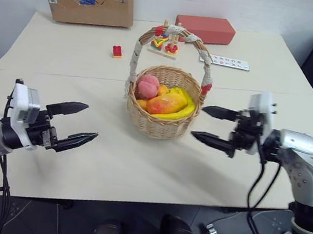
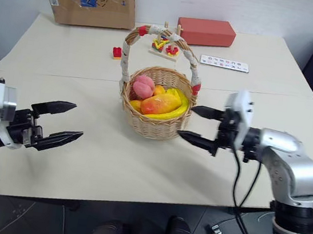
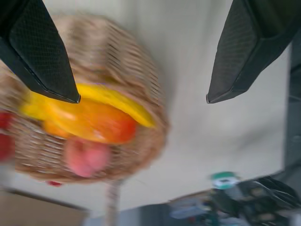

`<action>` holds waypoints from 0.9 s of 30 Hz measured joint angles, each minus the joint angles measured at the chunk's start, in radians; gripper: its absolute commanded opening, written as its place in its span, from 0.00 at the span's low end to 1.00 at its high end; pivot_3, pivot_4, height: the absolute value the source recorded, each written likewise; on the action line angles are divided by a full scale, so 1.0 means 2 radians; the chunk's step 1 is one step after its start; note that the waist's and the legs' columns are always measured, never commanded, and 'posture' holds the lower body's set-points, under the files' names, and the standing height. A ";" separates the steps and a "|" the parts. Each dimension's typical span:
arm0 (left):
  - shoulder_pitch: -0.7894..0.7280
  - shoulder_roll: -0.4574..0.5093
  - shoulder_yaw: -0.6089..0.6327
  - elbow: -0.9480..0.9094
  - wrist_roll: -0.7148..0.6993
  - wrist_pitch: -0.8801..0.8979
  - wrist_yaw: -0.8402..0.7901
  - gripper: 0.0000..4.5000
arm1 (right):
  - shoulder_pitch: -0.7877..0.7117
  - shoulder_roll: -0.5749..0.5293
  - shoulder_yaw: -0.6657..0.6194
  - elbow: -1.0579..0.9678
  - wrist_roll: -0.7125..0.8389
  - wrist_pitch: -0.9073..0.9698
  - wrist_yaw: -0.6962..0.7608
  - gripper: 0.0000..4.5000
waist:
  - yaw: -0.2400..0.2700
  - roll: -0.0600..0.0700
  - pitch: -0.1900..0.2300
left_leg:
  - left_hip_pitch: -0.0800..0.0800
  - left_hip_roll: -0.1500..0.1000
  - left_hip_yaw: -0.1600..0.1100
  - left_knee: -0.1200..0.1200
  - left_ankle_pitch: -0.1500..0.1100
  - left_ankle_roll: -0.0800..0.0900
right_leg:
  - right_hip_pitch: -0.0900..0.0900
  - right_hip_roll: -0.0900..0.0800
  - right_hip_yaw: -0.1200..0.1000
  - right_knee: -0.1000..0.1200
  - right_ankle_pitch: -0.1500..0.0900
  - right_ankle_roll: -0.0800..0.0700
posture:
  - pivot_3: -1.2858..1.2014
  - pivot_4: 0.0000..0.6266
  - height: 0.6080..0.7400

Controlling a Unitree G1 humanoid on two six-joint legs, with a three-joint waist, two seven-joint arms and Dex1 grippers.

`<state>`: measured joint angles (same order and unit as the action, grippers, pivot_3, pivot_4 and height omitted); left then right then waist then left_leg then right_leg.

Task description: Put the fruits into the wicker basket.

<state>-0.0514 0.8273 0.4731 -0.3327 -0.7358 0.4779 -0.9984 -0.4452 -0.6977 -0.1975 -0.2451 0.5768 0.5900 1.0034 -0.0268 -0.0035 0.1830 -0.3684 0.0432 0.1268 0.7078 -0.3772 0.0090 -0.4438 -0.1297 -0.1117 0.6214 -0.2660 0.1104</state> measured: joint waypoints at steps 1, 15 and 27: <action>0.000 0.000 0.001 0.000 0.000 0.000 0.000 1.00 | -0.001 0.005 -0.007 0.016 -0.015 -0.019 -0.023 0.99 | -0.001 0.000 0.000 | 0.001 0.000 0.000 0.000 0.000 0.000 | 0.000 0.000 0.001 0.000 0.000 0.000 | 0.52 0.24 1.00; -0.010 -0.007 -0.010 -0.011 -0.038 0.047 0.011 1.00 | -0.144 0.167 0.059 0.166 -0.097 -0.115 -0.162 0.72 | 0.000 0.000 0.000 | 0.000 0.001 0.000 0.000 0.001 -0.001 | -0.001 0.001 0.000 0.001 0.000 -0.001 | 0.52 0.24 1.00; -0.051 -0.036 -0.040 -0.033 -0.050 0.040 0.037 1.00 | -0.111 0.135 0.023 0.114 -0.073 -0.074 -0.184 0.07 | 0.002 0.000 0.000 | -0.001 0.001 -0.001 0.000 0.001 -0.001 | -0.001 0.001 0.000 0.001 0.000 -0.001 | 0.52 0.24 1.00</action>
<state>-0.1535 0.7548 0.3935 -0.3982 -0.8366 0.5576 -0.9240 -0.6662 -0.4268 -0.1509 -0.0174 0.4303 0.4420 0.6351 -0.0219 -0.0030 0.1832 -0.3701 0.0446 0.1247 0.7082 -0.3754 0.0074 -0.4448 -0.1286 -0.1117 0.6236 -0.2652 0.1085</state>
